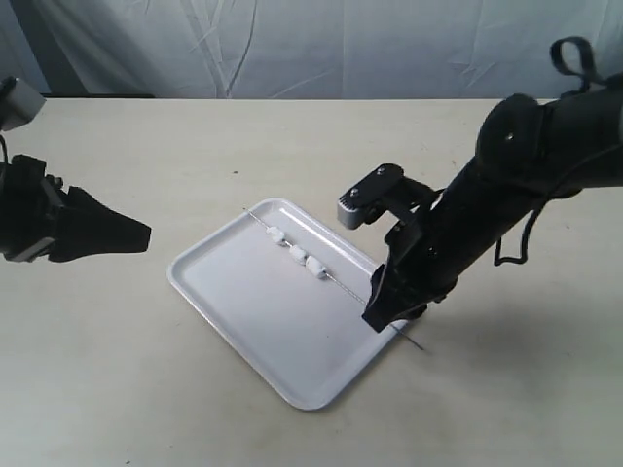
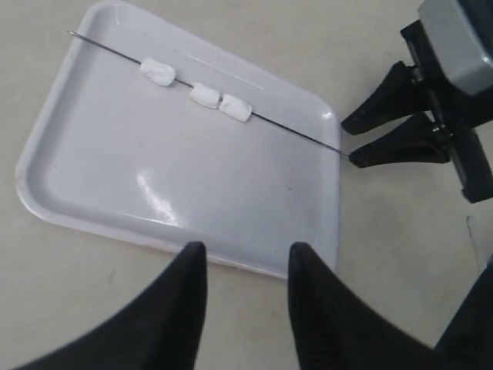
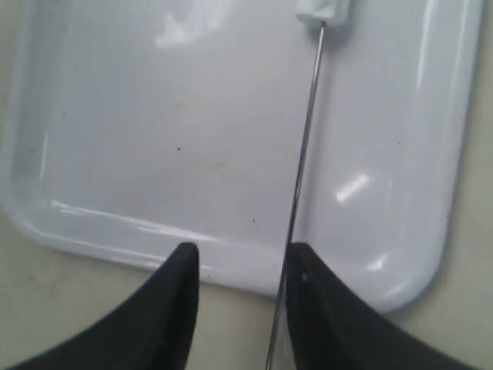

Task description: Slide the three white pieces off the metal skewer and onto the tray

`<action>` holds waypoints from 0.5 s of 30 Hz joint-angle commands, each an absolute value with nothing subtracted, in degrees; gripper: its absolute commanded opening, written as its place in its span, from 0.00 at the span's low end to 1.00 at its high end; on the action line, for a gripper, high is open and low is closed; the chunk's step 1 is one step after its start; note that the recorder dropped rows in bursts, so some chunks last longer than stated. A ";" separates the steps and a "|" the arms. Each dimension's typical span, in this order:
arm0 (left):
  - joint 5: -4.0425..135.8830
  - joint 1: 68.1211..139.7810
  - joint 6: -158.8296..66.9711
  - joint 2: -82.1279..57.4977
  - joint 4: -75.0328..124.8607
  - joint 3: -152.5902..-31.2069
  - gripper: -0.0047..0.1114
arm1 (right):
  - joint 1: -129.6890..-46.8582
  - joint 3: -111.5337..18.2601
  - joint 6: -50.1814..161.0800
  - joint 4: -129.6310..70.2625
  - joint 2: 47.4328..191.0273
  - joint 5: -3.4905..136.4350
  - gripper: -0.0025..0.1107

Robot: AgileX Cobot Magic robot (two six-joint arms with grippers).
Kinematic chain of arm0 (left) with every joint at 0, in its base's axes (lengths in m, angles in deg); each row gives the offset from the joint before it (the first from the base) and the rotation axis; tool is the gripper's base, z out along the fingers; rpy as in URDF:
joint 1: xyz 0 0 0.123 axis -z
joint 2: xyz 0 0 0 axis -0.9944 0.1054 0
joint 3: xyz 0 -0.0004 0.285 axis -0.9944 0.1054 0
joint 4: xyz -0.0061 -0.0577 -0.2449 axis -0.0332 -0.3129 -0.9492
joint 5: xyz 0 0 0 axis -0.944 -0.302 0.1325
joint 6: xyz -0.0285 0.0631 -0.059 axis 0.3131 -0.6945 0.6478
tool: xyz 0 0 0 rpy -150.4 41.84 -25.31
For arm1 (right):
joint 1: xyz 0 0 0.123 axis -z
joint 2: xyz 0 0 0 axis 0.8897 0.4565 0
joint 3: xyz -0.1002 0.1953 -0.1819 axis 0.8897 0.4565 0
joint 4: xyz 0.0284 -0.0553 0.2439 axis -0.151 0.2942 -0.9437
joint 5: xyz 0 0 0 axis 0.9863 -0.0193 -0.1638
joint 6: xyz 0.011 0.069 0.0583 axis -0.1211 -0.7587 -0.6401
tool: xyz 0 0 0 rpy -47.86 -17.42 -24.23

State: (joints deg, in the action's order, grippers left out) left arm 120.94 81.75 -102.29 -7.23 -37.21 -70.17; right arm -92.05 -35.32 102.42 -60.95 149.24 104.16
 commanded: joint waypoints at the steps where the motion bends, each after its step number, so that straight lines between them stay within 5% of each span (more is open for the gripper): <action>1: 121.60 81.86 -103.62 -5.36 -39.41 -70.05 0.36 | -94.84 -35.68 104.89 -60.14 152.37 98.26 0.34; 15: 121.81 81.86 -104.48 -5.07 -40.64 -70.05 0.36 | -95.60 -35.68 104.67 -55.62 156.15 91.39 0.34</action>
State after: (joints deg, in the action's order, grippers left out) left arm 121.32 81.75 -104.17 -5.30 -39.60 -70.17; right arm -95.51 -35.32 104.40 -56.06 155.41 91.92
